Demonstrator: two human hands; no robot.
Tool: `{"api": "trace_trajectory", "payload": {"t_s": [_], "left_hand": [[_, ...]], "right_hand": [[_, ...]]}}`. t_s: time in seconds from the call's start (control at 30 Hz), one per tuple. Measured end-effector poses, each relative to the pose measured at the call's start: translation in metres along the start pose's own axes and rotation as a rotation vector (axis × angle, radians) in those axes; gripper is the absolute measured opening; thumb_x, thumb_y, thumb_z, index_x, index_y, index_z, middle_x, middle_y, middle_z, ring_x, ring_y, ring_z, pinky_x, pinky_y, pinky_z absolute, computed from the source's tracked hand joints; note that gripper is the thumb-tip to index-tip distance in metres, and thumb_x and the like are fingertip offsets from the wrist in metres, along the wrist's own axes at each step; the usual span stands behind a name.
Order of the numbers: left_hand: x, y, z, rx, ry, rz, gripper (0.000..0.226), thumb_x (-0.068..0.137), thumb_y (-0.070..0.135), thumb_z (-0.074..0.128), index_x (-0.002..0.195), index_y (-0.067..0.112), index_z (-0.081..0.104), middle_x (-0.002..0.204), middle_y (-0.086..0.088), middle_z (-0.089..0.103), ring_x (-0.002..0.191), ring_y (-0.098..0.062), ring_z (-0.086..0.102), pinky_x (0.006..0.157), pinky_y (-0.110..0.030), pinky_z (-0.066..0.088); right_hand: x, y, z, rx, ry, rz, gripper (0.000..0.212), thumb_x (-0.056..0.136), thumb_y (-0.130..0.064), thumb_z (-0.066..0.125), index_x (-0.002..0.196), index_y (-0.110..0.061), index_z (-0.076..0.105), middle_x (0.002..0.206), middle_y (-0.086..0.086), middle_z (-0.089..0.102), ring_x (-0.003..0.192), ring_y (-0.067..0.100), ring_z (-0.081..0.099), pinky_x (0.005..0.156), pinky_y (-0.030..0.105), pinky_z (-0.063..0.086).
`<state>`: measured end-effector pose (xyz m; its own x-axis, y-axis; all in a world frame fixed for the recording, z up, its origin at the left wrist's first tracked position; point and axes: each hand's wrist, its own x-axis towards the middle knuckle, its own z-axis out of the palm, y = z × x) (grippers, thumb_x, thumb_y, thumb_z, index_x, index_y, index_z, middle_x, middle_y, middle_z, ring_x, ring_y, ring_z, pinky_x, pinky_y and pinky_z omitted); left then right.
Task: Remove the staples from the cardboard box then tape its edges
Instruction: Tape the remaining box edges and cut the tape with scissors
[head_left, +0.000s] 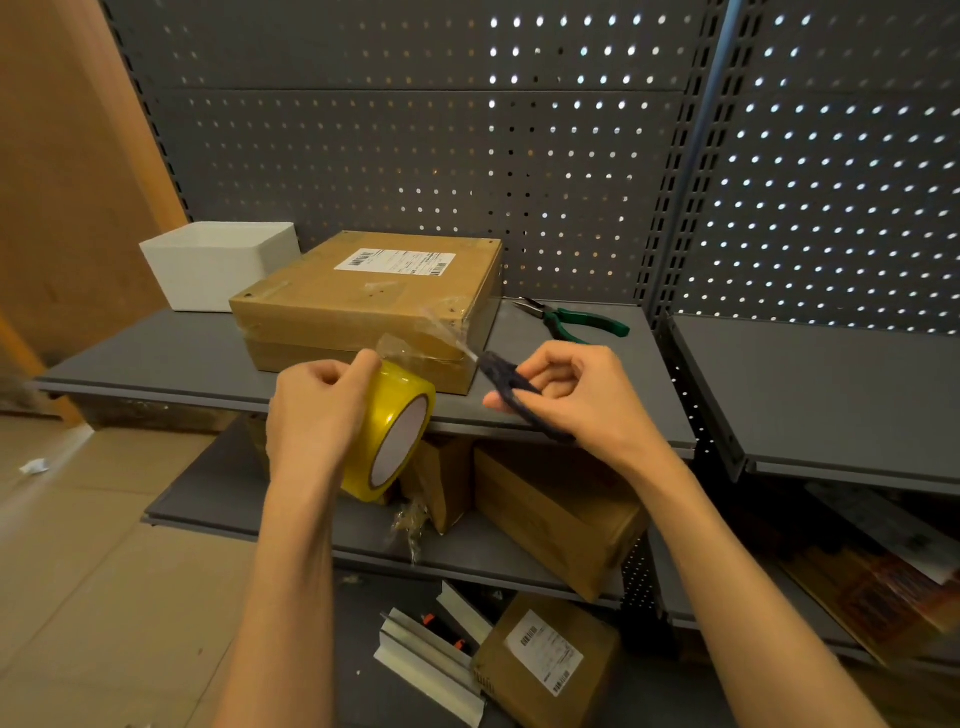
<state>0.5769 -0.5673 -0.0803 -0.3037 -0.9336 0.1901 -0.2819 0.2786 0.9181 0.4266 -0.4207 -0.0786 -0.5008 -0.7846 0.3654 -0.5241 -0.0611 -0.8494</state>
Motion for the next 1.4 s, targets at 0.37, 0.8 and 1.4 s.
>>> {"api": "trace_trajectory", "payload": {"t_s": [0.37, 0.8, 1.4], "left_hand": [[0.002, -0.001, 0.003, -0.025, 0.083, 0.058, 0.039, 0.081, 0.041, 0.056, 0.049, 0.017, 0.052, 0.050, 0.002, 0.039, 0.052, -0.013, 0.038, 0.052, -0.028, 0.030], [0.004, -0.002, 0.003, -0.093, 0.057, 0.029, 0.043, 0.080, 0.047, 0.060, 0.049, 0.018, 0.053, 0.040, 0.010, 0.038, 0.046, -0.007, 0.037, 0.050, -0.027, 0.029], [0.001, 0.003, -0.011, -0.169, -0.095, -0.041, 0.044, 0.078, 0.053, 0.062, 0.066, 0.011, 0.062, 0.068, -0.001, 0.051, 0.060, -0.007, 0.043, 0.055, -0.025, 0.033]], "right_hand": [[0.011, 0.022, -0.014, -0.131, 0.366, 0.128, 0.028, 0.074, -0.033, 0.077, 0.086, -0.012, 0.065, 0.071, -0.003, 0.067, 0.064, 0.007, 0.064, 0.054, 0.016, 0.051], [0.014, 0.039, 0.006, -0.694, 0.384, 0.224, 0.034, 0.086, -0.033, 0.064, 0.108, -0.008, 0.066, 0.097, 0.008, 0.068, 0.084, 0.018, 0.061, 0.066, 0.021, 0.040], [0.024, 0.033, 0.019, -0.983, 0.217, 0.315, 0.038, 0.094, -0.038, 0.050, 0.108, -0.005, 0.063, 0.099, 0.013, 0.064, 0.091, 0.024, 0.058, 0.063, 0.027, 0.040]]}}
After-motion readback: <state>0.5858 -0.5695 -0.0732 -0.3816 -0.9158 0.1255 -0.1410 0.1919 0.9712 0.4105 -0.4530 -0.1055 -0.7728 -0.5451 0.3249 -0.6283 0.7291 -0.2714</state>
